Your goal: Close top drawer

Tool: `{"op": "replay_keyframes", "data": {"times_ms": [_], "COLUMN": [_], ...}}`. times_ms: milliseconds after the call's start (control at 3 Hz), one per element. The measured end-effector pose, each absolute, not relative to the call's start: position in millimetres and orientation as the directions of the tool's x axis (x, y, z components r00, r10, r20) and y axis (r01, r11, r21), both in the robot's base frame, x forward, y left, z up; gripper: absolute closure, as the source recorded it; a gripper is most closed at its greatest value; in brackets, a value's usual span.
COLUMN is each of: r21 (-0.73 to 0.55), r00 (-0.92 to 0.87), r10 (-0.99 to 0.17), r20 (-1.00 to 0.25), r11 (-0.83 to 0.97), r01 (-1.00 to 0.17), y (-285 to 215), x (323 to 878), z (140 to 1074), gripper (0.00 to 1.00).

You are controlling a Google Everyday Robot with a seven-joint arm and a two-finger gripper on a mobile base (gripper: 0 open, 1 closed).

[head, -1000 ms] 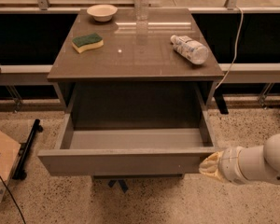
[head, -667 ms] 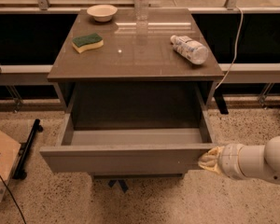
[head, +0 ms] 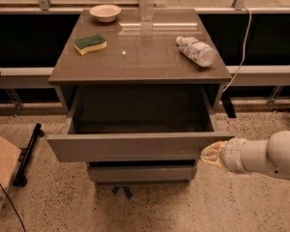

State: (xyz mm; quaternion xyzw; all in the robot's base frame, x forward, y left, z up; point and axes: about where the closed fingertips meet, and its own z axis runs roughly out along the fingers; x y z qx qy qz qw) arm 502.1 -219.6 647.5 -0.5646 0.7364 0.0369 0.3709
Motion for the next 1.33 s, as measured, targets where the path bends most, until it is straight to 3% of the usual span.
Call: {"op": "replay_keyframes", "data": {"times_ms": [333,1333], "r21": [-0.365,-0.471], "r00": [-0.087,0.079], "r10": [-0.804,-0.794], "r20": [-0.588,-0.602], "r11": [0.360,0.274], "r01": [-0.859,-0.839], "y": [-219.6,-149.6], "x": [502.1,576.7], "z": [647.5,632.0], "gripper": [1.00,1.00]}}
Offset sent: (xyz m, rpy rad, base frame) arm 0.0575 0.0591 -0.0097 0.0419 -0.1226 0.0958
